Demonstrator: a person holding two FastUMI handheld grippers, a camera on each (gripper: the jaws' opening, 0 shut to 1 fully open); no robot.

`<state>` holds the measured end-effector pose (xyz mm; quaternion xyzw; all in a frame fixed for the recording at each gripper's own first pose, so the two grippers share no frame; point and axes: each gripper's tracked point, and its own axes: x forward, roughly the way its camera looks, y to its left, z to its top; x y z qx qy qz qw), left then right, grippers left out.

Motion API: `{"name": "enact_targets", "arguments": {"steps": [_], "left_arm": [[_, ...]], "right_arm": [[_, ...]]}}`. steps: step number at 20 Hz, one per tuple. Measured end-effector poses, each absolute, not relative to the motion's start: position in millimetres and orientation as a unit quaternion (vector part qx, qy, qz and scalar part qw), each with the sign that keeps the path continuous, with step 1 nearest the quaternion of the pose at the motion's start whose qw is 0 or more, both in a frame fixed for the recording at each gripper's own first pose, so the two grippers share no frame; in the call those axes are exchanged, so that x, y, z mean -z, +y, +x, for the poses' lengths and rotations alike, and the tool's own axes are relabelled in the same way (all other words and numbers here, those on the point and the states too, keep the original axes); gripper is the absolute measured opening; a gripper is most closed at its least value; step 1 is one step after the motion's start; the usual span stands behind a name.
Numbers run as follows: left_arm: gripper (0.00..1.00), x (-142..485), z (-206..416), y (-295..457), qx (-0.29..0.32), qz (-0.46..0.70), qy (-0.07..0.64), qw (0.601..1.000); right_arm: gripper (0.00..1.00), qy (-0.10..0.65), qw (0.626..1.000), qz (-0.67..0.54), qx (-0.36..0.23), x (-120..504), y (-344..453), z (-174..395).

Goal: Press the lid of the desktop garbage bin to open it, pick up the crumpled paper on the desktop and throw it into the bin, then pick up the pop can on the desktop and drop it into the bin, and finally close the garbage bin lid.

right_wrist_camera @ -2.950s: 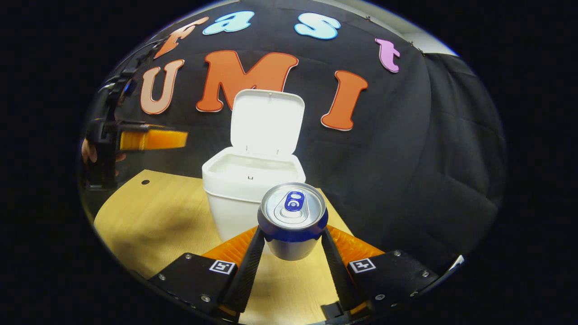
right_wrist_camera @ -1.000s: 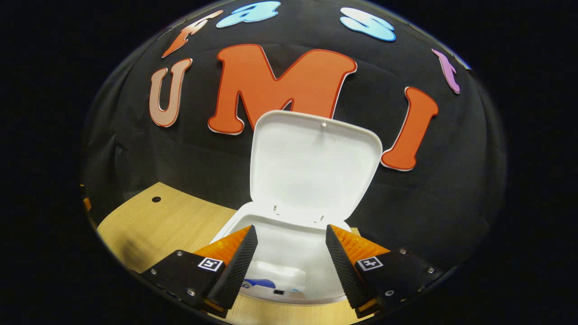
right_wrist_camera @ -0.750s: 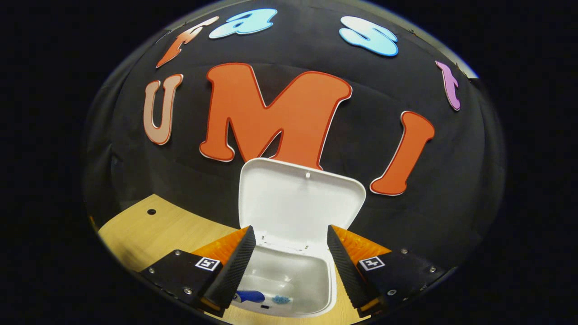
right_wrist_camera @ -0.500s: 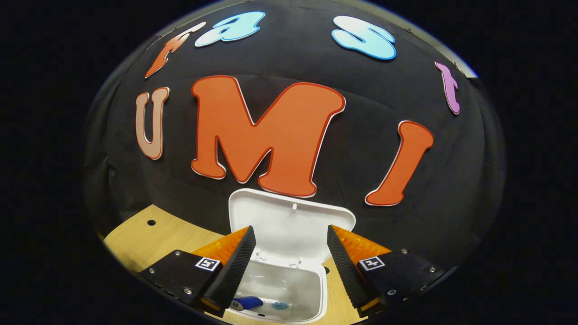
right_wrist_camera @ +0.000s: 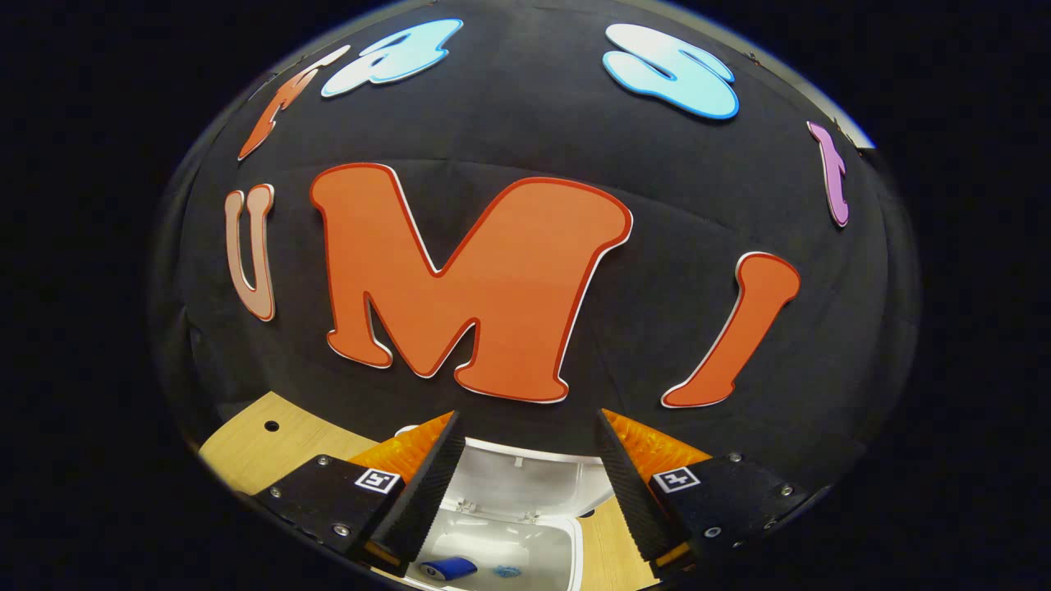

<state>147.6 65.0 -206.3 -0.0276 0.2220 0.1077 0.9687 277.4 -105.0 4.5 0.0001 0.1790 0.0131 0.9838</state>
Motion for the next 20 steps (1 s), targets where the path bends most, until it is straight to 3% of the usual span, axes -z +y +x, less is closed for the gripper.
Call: {"name": "enact_targets", "arguments": {"steps": [10,14,20], "left_arm": [[0.98,213,146,71,-0.115,-0.031,0.228,0.966],[0.98,214,152,64,-0.101,-0.026,0.230,0.968],[0.98,214,159,54,-0.082,-0.021,0.233,0.969]], "right_arm": [[0.96,0.250,0.965,0.075,-0.013,29,-99,288],[0.95,0.317,0.946,0.066,-0.032,75,-83,248],[0.95,0.359,0.931,0.052,-0.042,114,-74,202]]}}
